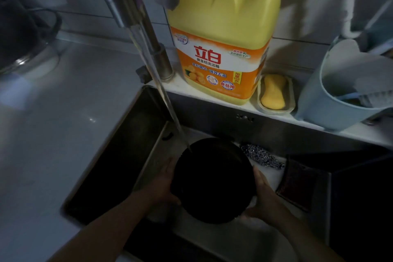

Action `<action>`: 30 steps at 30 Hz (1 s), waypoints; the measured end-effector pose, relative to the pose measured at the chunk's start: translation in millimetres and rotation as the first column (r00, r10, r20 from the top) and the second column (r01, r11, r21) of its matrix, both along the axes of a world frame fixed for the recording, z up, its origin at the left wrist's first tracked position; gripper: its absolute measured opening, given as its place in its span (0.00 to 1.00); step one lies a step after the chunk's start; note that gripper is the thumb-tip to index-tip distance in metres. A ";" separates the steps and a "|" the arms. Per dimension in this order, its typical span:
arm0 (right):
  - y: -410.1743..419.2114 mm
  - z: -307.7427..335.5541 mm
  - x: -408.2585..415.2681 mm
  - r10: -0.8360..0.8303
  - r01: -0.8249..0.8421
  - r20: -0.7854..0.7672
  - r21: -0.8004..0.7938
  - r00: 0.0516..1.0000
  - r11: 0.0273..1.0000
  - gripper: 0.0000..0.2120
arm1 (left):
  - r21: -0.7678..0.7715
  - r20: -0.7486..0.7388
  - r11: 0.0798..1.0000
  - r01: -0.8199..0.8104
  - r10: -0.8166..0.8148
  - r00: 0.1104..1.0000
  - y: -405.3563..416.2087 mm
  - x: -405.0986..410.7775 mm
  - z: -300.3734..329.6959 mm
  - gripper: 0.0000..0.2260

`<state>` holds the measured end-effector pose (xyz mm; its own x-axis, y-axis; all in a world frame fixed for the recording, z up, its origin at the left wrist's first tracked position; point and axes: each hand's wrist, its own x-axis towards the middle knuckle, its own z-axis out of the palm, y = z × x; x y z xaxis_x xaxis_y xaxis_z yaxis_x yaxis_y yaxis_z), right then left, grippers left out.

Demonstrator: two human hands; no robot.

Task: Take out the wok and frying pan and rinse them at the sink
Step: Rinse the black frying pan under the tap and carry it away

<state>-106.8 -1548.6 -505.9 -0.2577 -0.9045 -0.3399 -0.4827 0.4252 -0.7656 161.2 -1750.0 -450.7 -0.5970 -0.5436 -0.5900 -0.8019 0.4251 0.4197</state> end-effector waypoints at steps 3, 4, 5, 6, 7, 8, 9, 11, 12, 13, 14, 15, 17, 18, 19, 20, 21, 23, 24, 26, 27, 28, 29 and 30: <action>-3.0 0.1 -3.8 0.032 -0.032 0.000 0.007 0.999 0.999 0.72 | -0.005 -0.011 0.999 0.052 -0.052 0.999 0.7 -1.3 -11.8 0.62; -4.2 0.5 -4.7 0.054 -0.054 -0.002 0.005 0.999 0.999 0.73 | -0.003 -0.026 0.998 0.066 -0.066 0.997 1.1 -0.4 -14.8 0.62; -5.1 0.1 -5.1 0.066 -0.066 -0.005 0.006 0.998 0.998 0.73 | 0.008 -0.044 0.997 0.076 -0.076 0.996 1.2 0.2 -16.7 0.63; -5.7 -0.9 -5.7 0.072 -0.072 -0.006 0.007 0.997 0.997 0.73 | 0.021 -0.063 0.997 0.074 -0.072 0.995 1.0 0.4 -18.6 0.63; -6.0 -1.0 -6.1 0.073 -0.073 -0.005 0.008 0.997 0.997 0.73 | 0.038 -0.071 0.997 0.064 -0.061 0.996 1.4 0.7 -20.1 0.62; -6.1 -1.7 -6.7 0.074 -0.074 -0.005 0.005 0.997 0.997 0.73 | 0.044 -0.084 0.997 0.058 -0.054 0.995 1.3 1.5 -22.6 0.62; -6.2 -1.8 -7.1 0.074 -0.074 0.000 0.006 0.997 0.997 0.73 | 0.040 -0.111 0.998 0.047 -0.043 0.993 0.6 2.3 -25.0 0.61; -6.0 -1.9 -7.2 0.073 -0.073 0.019 0.008 0.997 0.997 0.73 | 0.038 -0.149 0.999 0.018 -0.013 0.989 -1.5 5.6 -34.0 0.61; -6.1 -2.1 -7.0 0.073 -0.073 0.026 0.007 0.997 0.997 0.73 | 0.041 -0.162 0.999 0.006 0.001 0.987 -2.2 7.4 -38.1 0.62; -6.6 -1.8 -6.8 0.073 -0.074 0.033 0.010 0.997 0.997 0.74 | 0.041 -0.177 0.999 0.008 -0.001 0.984 -2.5 7.2 -38.9 0.62; -6.9 -2.3 -6.5 0.073 -0.074 0.039 0.009 0.997 0.997 0.74 | 0.044 -0.188 0.999 0.008 0.000 0.982 -1.9 6.1 -38.4 0.63; -7.2 -2.4 -6.1 0.074 -0.074 0.042 0.005 0.996 0.997 0.75 | 0.042 -0.190 0.999 0.010 -0.002 0.982 -0.6 4.0 -36.7 0.62; -7.0 -0.7 -4.8 0.072 -0.072 0.053 -0.001 0.996 0.997 0.75 | 0.035 -0.188 0.999 0.014 -0.007 0.982 2.4 0.0 -31.9 0.62; -6.9 0.4 -4.5 0.067 -0.067 0.060 0.000 0.996 0.998 0.74 | 0.032 -0.192 0.999 0.015 -0.009 0.981 3.4 -1.0 -30.0 0.62; -6.8 1.7 -4.1 0.060 -0.060 0.066 0.005 0.996 0.998 0.74 | 0.033 -0.203 0.999 0.015 -0.008 0.979 3.2 -1.7 -28.7 0.63; -6.4 2.2 -3.9 0.055 -0.055 0.071 0.009 0.996 0.998 0.74 | 0.033 -0.211 0.999 0.019 -0.011 0.978 1.8 -1.2 -28.0 0.63; -5.9 3.0 -3.6 0.046 -0.047 0.075 0.014 0.996 0.999 0.75 | 0.030 -0.221 0.999 0.034 -0.027 0.975 -0.2 -1.1 -26.0 0.61; -4.2 4.4 -4.3 0.030 -0.032 0.096 0.021 0.995 0.999 0.75 | 0.019 -0.237 0.998 0.062 -0.056 0.970 -4.8 -1.4 -21.9 0.59; -2.9 5.4 -4.6 0.025 -0.028 0.106 0.027 0.994 0.999 0.75 | 0.026 -0.246 0.997 0.073 -0.064 0.967 -6.9 -2.3 -18.1 0.60; 0.7 9.0 -5.1 0.013 -0.017 0.114 0.033 0.993 0.999 0.72 | 0.053 -0.225 0.994 0.093 -0.079 0.971 -11.8 -3.3 -11.9 0.67; 2.3 13.2 -4.7 0.004 -0.008 0.121 0.034 0.993 0.999 0.70 | 0.075 -0.205 0.991 0.115 -0.098 0.974 -15.2 -5.1 -7.7 0.68; 3.8 17.3 -4.8 -0.009 0.002 0.142 0.046 0.990 0.999 0.69 | 0.090 -0.188 0.988 0.127 -0.108 0.976 -18.5 -8.1 -2.5 0.66; 5.1 21.3 -4.7 -0.021 0.011 0.172 0.055 0.985 0.998 0.68 | 0.082 -0.177 0.986 0.147 -0.131 0.975 -21.9 -12.6 6.4 0.63; 6.9 24.2 -4.1 -0.036 0.022 0.209 0.070 0.977 0.997 0.67 | 0.075 -0.148 0.981 0.180 -0.167 0.975 -24.9 -17.7 16.7 0.61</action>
